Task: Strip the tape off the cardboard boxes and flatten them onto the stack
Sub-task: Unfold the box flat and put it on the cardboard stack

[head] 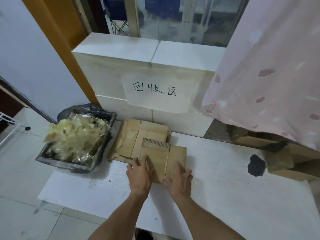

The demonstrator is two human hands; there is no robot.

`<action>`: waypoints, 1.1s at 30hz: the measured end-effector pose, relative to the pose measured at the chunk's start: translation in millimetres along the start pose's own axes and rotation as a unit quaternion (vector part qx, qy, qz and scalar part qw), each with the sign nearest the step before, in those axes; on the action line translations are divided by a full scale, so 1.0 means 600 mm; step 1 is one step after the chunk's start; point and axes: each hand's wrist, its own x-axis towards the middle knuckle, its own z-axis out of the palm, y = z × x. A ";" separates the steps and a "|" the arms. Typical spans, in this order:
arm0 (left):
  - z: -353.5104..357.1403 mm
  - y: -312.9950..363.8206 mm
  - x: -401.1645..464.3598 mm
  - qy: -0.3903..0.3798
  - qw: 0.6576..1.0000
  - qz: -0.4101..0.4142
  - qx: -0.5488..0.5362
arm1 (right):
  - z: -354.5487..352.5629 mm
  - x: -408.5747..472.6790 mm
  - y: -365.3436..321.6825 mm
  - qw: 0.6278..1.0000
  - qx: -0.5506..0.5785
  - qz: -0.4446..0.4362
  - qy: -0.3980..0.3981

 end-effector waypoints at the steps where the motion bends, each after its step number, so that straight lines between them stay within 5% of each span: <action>1: -0.010 -0.018 0.028 0.005 1.000 0.009 -0.003 | 0.011 0.009 -0.026 1.000 0.008 0.000 0.007; 11: -0.055 -0.095 0.195 0.032 0.998 0.039 -0.042 | 0.076 0.099 -0.184 0.997 0.039 0.035 0.061; 14: -0.041 -0.099 0.215 -0.013 0.996 0.084 -0.023 | 0.082 0.127 -0.202 0.995 0.006 0.059 0.076; 24: 0.006 -0.082 0.220 -0.122 0.988 0.036 0.086 | 0.095 0.162 -0.205 0.994 -0.090 0.050 0.021; 33: 0.012 -0.086 0.225 -0.130 0.989 0.012 0.074 | 0.144 0.174 -0.230 0.994 -0.100 -0.023 -0.025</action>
